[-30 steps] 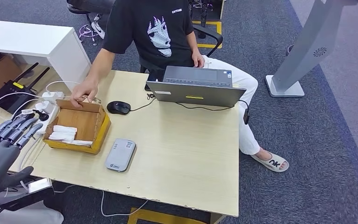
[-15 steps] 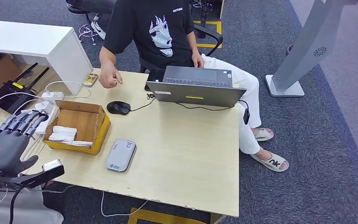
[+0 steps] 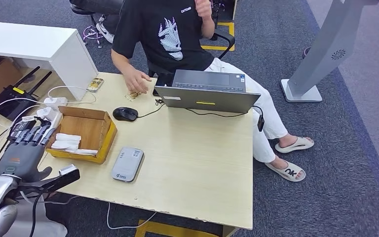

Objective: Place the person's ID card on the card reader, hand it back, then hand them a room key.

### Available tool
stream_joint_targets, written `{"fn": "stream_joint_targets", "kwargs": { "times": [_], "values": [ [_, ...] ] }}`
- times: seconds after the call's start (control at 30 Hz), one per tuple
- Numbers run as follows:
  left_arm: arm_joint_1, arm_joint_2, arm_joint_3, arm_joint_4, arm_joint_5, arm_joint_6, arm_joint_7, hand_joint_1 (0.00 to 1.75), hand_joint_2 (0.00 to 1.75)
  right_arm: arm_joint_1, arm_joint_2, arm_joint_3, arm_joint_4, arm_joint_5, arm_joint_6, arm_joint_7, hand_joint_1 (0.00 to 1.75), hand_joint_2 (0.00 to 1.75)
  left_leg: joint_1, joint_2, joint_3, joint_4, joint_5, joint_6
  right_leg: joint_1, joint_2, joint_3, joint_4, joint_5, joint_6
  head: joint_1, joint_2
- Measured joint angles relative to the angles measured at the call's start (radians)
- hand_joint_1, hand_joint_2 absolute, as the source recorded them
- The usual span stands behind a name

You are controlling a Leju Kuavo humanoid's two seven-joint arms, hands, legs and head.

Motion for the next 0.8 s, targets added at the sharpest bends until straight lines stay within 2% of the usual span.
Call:
{"fn": "stream_joint_targets", "kwargs": {
  "times": [0.23,0.57,0.8],
  "values": [
    [-0.072,-0.053,-0.027,0.125,-0.026,0.028,-0.004,0.00,1.75,-0.004,-0.007,0.001,0.001,0.016,0.000,0.000,0.00,1.75,0.000,0.000,0.000,0.000,0.000,0.000,0.000,0.000,0.000,0.000,0.000,0.000,0.000,0.000],
    [-0.173,-0.102,-0.062,0.274,-0.071,0.075,-0.016,0.00,1.75,-0.006,-0.021,0.010,0.007,0.036,0.000,-0.009,0.00,1.75,0.000,0.000,0.000,0.000,0.000,0.000,0.000,0.001,0.000,0.000,0.000,0.000,0.000,0.000],
    [-0.212,-0.136,-0.087,0.339,-0.090,0.102,-0.020,0.00,1.75,-0.008,-0.030,0.014,0.015,0.043,0.000,-0.013,0.00,1.75,0.000,0.001,0.000,0.000,0.000,0.000,0.000,0.001,0.000,0.000,0.000,0.000,0.000,0.000]
  ]
}}
